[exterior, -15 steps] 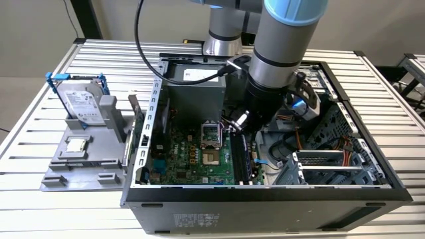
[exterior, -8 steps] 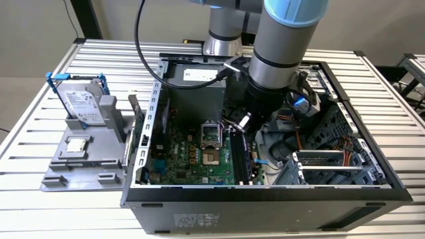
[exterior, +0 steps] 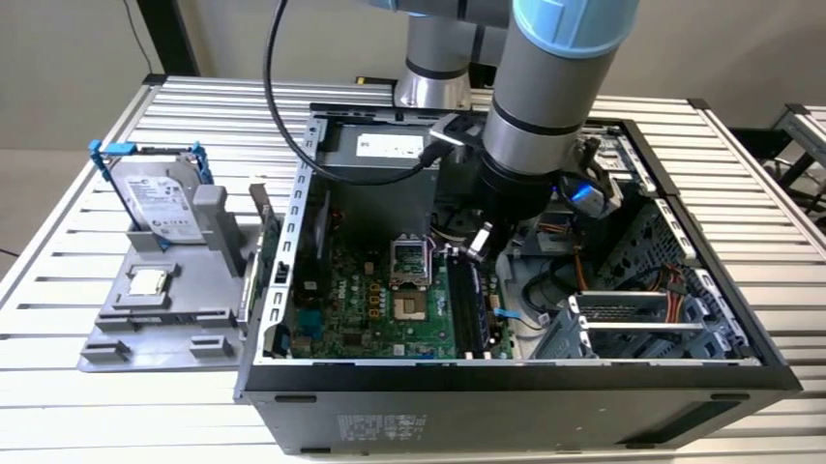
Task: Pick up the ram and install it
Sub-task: 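Press down the ram until it locks into place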
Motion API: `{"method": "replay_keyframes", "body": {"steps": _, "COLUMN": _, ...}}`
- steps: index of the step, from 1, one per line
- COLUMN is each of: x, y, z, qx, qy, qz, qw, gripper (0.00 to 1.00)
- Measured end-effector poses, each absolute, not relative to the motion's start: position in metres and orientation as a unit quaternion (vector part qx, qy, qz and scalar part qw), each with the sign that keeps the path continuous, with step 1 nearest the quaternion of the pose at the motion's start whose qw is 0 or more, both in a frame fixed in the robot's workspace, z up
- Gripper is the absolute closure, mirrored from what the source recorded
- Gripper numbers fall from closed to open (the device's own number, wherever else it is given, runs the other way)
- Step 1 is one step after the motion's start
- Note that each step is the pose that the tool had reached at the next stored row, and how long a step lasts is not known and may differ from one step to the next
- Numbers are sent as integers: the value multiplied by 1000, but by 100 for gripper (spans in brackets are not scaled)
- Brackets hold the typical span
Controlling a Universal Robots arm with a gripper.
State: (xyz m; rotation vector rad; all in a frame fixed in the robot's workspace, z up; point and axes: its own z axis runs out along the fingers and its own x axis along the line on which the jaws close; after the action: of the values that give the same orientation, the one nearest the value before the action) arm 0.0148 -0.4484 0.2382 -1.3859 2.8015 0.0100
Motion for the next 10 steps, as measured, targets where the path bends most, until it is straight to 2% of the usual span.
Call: {"method": "replay_keyframes", "body": {"steps": 10, "x": 15, "y": -448, "z": 238, "qx": -523, "qy": 852, "qz": 3, "qw": 10, "gripper": 100}}
